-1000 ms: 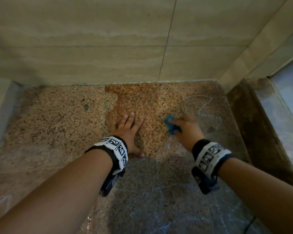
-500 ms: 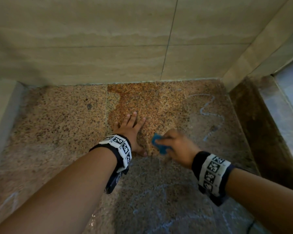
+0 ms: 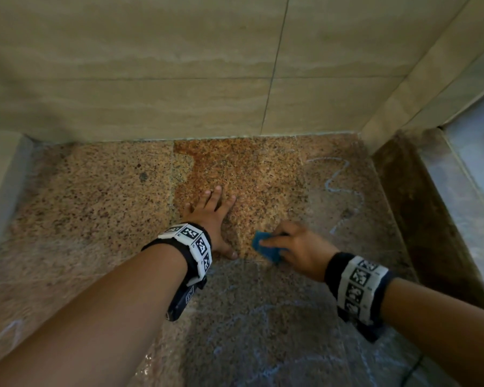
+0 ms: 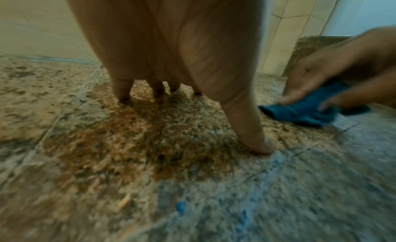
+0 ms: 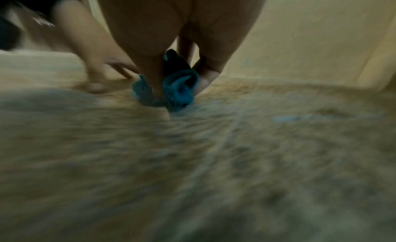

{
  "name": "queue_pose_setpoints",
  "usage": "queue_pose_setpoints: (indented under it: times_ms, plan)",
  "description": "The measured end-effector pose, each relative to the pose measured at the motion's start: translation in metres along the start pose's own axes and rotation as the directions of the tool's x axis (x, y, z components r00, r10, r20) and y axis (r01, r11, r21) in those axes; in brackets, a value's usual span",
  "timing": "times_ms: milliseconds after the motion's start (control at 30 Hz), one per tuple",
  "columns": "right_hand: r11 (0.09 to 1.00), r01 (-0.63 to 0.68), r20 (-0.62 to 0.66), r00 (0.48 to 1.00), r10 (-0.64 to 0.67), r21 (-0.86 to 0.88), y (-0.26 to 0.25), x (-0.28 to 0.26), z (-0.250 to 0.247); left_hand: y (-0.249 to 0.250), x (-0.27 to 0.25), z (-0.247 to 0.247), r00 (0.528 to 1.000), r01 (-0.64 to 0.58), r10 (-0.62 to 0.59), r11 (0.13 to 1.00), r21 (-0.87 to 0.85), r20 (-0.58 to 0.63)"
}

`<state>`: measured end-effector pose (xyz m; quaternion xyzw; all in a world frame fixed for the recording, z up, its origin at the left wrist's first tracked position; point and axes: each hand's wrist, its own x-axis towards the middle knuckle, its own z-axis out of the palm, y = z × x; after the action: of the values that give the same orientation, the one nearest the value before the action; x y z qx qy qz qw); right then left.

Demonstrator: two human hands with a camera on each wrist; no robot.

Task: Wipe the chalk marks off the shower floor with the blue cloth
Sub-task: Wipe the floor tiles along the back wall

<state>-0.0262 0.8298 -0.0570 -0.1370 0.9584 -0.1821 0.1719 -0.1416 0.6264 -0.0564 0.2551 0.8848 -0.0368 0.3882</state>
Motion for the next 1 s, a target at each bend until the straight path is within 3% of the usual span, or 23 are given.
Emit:
queue_pose_setpoints:
  times_ms: [67, 133, 200, 267, 333, 400, 500, 600, 733, 833, 900, 1000]
  plan:
    - [0.995, -0.096, -0.103, 0.990, 0.093, -0.026, 0.029, 0.008, -0.012, 0.000, -0.001, -0.001, 1.000, 0.003, -0.003, 1.000, -0.009, 0.005]
    - [0.965, -0.260, -0.216, 0.943, 0.254, -0.002, 0.056, 0.011, -0.022, 0.000, -0.001, -0.001, 1.000, 0.003, -0.003, 1.000, -0.018, 0.009]
    - [0.940, -0.342, -0.249, 0.908, 0.336, 0.021, 0.056, 0.010, -0.025, 0.000, -0.002, 0.000, 1.000, 0.001, -0.001, 1.000, -0.020, 0.005]
    - [0.956, -0.293, -0.172, 0.941, 0.293, 0.027, 0.039, 0.003, -0.017, 0.000, -0.002, 0.001, 1.000, 0.001, -0.001, 1.000, -0.013, 0.004]
    - [0.984, -0.165, -0.060, 0.984, 0.170, 0.073, 0.016, -0.006, -0.005, 0.000, -0.002, 0.001, 1.000, 0.005, -0.005, 1.000, -0.009, 0.005]
    - [0.993, -0.110, 0.063, 0.992, 0.107, 0.048, 0.010, -0.009, -0.006, 0.000, -0.001, 0.001, 1.000, 0.009, -0.009, 1.000, -0.008, 0.005]
    - [0.970, -0.218, -0.039, 0.974, 0.224, 0.110, 0.035, -0.003, -0.023, 0.000, -0.002, 0.001, 1.000, 0.010, -0.010, 1.000, -0.003, 0.010]
    - [0.907, -0.393, -0.129, 0.902, 0.413, 0.154, 0.051, -0.010, -0.028, 0.000, -0.002, 0.000, 1.000, 0.007, -0.007, 1.000, 0.001, 0.010]
    - [0.981, -0.177, -0.070, 0.981, 0.183, 0.083, 0.017, -0.039, -0.004, 0.000, -0.001, 0.002, 1.000, 0.009, -0.009, 1.000, -0.004, 0.003]
    - [0.995, -0.064, -0.034, 0.997, 0.067, 0.074, 0.023, -0.039, 0.004, -0.004, -0.003, -0.003, 1.000, -0.009, 0.009, 1.000, -0.003, 0.026]
    - [0.991, -0.117, -0.080, 0.989, 0.122, 0.063, 0.029, -0.023, -0.004, -0.010, -0.005, -0.006, 0.999, -0.005, 0.006, 1.000, -0.023, 0.039]
    - [0.936, -0.329, -0.160, 0.925, 0.346, 0.127, 0.026, 0.004, -0.006, -0.015, -0.009, -0.001, 1.000, -0.004, 0.004, 1.000, -0.020, 0.021]
